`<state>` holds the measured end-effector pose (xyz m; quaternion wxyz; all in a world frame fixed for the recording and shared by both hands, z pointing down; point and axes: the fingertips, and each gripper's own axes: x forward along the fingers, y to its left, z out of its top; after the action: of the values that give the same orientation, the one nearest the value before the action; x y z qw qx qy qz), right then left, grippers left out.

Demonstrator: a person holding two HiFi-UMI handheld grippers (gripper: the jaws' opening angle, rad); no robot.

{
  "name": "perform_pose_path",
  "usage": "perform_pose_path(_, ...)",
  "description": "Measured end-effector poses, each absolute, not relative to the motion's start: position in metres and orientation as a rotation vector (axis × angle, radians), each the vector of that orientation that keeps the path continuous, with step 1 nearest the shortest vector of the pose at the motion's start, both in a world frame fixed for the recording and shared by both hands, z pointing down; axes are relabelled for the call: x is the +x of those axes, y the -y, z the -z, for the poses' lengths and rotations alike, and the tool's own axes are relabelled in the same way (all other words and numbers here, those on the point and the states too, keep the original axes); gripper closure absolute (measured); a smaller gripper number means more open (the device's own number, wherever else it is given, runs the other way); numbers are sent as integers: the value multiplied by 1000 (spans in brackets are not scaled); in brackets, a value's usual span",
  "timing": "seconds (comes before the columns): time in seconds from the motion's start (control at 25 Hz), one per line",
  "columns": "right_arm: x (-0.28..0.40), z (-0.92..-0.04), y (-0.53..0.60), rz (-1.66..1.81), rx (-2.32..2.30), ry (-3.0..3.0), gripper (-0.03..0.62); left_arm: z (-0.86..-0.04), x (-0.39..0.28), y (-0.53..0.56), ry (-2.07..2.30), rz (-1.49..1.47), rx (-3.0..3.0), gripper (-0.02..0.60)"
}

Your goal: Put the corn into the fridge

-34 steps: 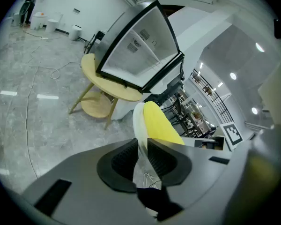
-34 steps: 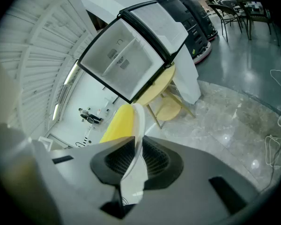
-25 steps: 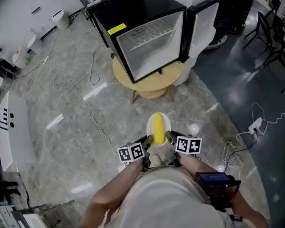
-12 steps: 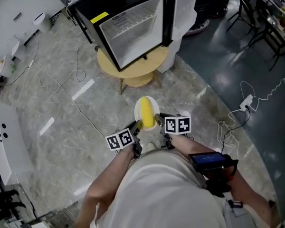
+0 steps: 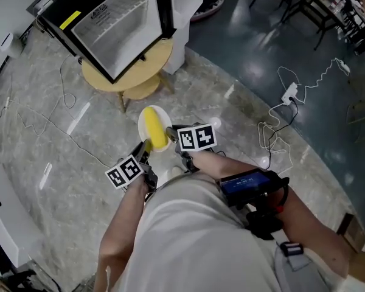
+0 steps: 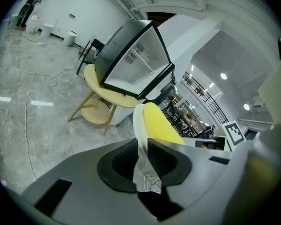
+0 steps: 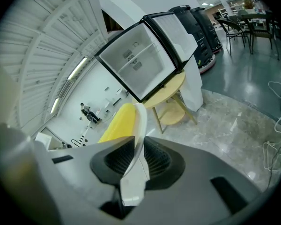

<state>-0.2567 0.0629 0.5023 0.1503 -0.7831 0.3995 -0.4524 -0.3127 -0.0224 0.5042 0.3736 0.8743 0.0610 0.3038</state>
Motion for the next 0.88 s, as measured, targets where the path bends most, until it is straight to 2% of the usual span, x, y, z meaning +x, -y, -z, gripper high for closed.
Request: perform_pose_path(0.88, -251, -505, -61, 1285, -2231, -1133, 537, -509, -309, 23, -147, -782, 2242, 512)
